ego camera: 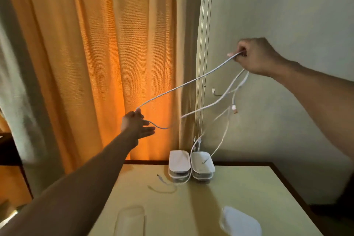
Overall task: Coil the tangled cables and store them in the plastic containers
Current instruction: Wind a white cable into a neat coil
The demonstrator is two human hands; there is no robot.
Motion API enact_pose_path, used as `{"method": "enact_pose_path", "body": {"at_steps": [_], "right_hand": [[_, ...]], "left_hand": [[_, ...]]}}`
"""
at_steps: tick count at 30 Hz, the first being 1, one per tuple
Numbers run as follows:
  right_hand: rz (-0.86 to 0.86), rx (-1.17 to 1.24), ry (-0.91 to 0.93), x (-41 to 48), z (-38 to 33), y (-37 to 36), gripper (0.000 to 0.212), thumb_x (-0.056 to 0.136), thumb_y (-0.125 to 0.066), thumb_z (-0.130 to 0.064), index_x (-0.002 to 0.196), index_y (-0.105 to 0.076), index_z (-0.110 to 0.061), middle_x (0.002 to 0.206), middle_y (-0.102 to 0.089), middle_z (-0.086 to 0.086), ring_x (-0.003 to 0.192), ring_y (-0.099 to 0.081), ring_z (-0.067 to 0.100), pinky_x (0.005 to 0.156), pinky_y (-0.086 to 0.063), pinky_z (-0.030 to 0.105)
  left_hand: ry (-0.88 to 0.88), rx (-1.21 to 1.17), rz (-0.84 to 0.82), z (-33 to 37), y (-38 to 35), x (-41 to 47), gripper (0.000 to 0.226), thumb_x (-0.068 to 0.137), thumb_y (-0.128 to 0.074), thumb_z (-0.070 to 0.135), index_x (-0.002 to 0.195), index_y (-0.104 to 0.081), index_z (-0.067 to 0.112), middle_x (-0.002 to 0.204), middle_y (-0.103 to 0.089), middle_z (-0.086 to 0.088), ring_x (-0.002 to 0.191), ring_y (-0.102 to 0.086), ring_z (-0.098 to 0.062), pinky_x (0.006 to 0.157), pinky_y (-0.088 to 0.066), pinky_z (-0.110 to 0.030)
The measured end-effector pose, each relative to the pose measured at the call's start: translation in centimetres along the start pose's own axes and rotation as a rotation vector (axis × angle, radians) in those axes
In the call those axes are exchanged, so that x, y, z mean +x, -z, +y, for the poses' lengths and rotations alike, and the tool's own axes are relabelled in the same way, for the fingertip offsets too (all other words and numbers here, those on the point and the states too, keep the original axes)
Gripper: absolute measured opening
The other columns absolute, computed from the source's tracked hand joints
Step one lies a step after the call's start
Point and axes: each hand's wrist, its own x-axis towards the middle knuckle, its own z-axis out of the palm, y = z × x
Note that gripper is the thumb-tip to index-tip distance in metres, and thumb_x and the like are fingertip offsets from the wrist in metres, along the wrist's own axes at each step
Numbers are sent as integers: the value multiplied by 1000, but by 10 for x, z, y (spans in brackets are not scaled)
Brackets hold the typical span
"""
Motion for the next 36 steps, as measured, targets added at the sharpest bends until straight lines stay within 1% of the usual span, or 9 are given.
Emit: {"method": "enact_pose_path", "body": {"at_steps": [7,13,18,21,25,28,31,34,36], "right_hand": [[-283,-150,54,-32,30,-20,31,89,-78,-21,71,-53,-14,63,-54,1,65,-53,28,62,-34,31],[-385,18,-191,-75,32,-57,32,71,-91,-18,76,-59,-21,71,-58,0,66,-51,20,55,-36,22],[-527,247,-442,-100,13,-92,74,69,-93,-36,115,-39,-17,106,-46,1,94,-48,16,73,-45,33],[-631,333,-445,-109,5,-108,97,63,-95,-41,125,-24,-22,126,-34,4,117,-41,19,95,-50,39],[-570,583,-570,-112,-7,-123,60,86,-81,-32,124,-36,-20,116,-42,4,105,-52,19,82,-50,34],[-422,720,-726,-107,-13,-135,15,102,-53,-16,114,-51,-7,99,-44,8,85,-50,20,78,-60,43],[-334,839,-884,-104,-16,-139,18,103,-46,-5,115,-58,-1,95,-43,8,73,-45,18,77,-63,47],[-319,961,-948,-102,-20,-139,18,101,-48,1,115,-58,3,95,-41,8,77,-47,19,76,-63,49],[-324,1047,-968,-102,-24,-140,18,98,-48,7,113,-57,5,97,-44,10,75,-51,20,76,-62,52]], "left_hand": [[-171,-49,81,55,15,18,14,109,-44,20,120,-45,11,94,-53,-16,64,-72,-35,60,-63,-49],[-362,143,184,96,5,14,31,101,-48,59,96,-49,28,87,-60,1,87,-68,-25,75,-57,-48],[-281,229,16,96,-22,4,24,105,-43,39,93,-52,20,66,-39,-2,47,-47,-20,50,-56,-35],[-299,427,-58,90,-44,-5,15,98,-59,28,104,-54,16,71,-34,-1,55,-35,-20,47,-34,-25],[-398,863,-119,64,-65,-16,52,91,-69,29,125,-35,9,114,-45,-8,98,-51,-27,80,-49,-39],[-443,1075,7,38,-73,-18,86,91,-68,30,149,-13,-1,146,-27,-20,135,-33,-41,109,-36,-49],[-430,1213,139,12,-70,-27,109,93,-67,44,158,7,-3,163,-4,-26,152,-10,-44,120,-19,-56],[-853,1066,226,-18,-63,-54,87,92,-63,48,155,-25,2,153,-30,-23,142,-31,-42,117,-28,-58],[-966,802,3,-41,-68,-79,69,90,-61,56,141,-49,11,132,-50,-10,120,-52,-28,103,-45,-51]]}}
